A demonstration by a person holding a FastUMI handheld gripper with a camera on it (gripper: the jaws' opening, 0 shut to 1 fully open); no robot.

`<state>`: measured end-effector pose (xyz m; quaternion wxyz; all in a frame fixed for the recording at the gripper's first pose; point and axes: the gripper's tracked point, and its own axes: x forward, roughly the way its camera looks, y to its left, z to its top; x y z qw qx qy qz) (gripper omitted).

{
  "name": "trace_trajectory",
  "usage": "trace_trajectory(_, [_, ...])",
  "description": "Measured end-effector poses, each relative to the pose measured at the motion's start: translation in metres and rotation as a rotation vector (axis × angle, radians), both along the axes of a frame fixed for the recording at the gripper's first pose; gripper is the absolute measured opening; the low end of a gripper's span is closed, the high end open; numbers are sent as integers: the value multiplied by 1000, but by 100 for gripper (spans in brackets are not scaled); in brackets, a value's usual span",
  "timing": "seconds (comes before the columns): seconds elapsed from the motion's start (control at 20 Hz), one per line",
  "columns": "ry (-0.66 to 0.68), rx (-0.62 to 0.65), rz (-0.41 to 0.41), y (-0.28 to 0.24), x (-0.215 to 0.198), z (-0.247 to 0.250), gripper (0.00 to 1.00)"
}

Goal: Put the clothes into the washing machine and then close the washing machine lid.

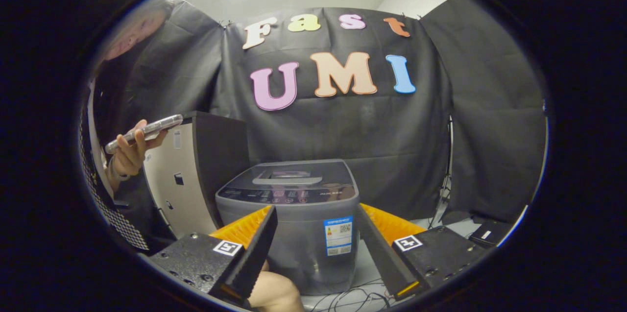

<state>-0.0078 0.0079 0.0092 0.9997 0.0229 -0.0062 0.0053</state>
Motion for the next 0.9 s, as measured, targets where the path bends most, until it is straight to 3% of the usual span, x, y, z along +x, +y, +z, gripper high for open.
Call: trace_trajectory(0.9, [12,-47,7,3,-7,-10,97])
